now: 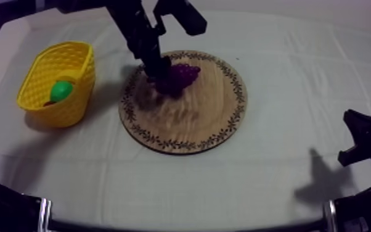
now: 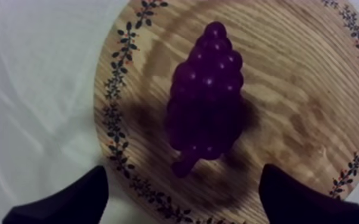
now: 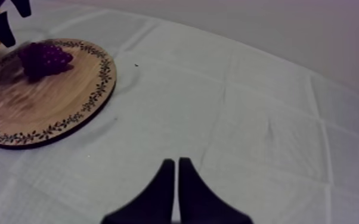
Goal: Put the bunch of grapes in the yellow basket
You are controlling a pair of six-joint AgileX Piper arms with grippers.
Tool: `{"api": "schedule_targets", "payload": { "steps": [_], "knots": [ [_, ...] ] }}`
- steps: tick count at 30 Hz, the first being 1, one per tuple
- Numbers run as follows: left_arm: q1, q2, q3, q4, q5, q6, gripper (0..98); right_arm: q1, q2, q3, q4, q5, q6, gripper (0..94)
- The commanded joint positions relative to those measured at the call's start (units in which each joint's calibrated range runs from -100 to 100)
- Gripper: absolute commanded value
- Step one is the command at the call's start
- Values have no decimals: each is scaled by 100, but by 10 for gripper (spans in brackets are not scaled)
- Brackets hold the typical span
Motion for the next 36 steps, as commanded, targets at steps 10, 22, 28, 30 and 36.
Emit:
{"api": "schedule_targets", "payload": {
  "steps": [10, 22, 28, 30, 36],
  "knots": [
    [110, 542, -189, 138, -228, 6, 960, 0, -1, -3, 1, 0, 0, 4],
    [254, 1259, -789, -59, -314, 340, 958, 0, -1, -3, 1, 0, 0, 4],
    [335, 1496, -1012, -182, -282, 522, 918, 0, -1, -3, 1, 0, 0, 4],
    [362, 1551, -1057, -207, -268, 561, 885, 0, -1, -3, 1, 0, 0, 4],
    [412, 1698, -1201, -271, -284, 623, 626, 0, -1, -3, 1, 0, 0, 4]
  ]
}}
